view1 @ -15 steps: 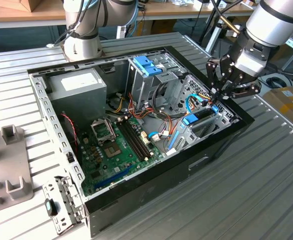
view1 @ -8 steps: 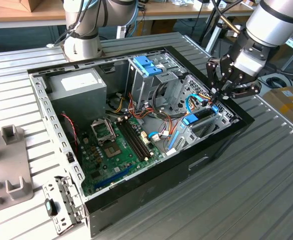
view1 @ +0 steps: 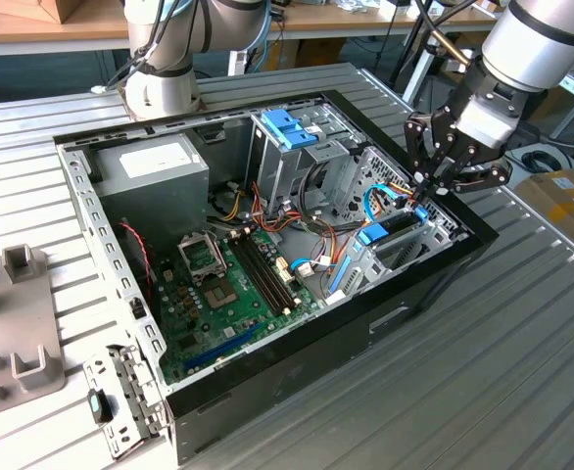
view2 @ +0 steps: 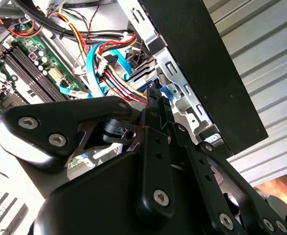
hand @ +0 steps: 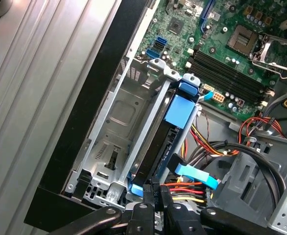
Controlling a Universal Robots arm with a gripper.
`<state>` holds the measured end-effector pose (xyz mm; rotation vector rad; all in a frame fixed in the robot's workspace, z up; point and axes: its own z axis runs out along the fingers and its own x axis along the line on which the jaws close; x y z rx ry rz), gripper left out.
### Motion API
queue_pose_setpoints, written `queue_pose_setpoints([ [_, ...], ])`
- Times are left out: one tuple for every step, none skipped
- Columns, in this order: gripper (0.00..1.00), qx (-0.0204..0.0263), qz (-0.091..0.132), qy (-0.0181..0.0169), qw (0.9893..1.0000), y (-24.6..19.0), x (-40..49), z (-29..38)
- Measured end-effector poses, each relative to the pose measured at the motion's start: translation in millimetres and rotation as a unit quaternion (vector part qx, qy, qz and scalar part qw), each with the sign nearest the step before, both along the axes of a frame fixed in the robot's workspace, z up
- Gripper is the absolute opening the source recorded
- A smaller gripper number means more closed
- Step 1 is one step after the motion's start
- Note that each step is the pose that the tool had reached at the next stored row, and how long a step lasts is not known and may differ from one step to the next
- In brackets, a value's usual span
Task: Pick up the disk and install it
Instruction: 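Insert the first disk wire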
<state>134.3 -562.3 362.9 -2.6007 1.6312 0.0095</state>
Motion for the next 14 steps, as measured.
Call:
queue_pose_setpoints([
  [0.17,0.0,-0.002,0.0,1.0,0.0,0.0,0.0],
  [0.17,0.0,-0.004,0.0,1.0,0.0,0.0,0.0],
  [0.17,0.0,-0.006,0.0,1.0,0.0,0.0,0.0],
  [0.17,0.0,-0.009,0.0,1.0,0.0,0.0,0.0],
  [0.17,0.0,-0.01,0.0,0.9999,0.0,0.0,0.0],
  [0.17,0.0,-0.012,0.0,0.9999,0.0,0.0,0.0],
  [0.17,0.0,-0.013,0.0,0.9999,0.0,0.0,0.0],
  [0.17,0.0,-0.014,0.0,0.9999,0.0,0.0,0.0],
  [0.17,0.0,-0.016,0.0,0.9999,0.0,0.0,0.0],
  [0.17,0.0,-0.017,0.0,0.9998,0.0,0.0,0.0],
  [0.17,0.0,-0.019,0.0,0.9998,0.0,0.0,0.0],
  [0.17,0.0,-0.02,0.0,0.9998,0.0,0.0,0.0],
  [0.17,0.0,-0.021,0.0,0.9998,0.0,0.0,0.0],
  [0.17,0.0,-0.022,0.0,0.9998,0.0,0.0,0.0],
])
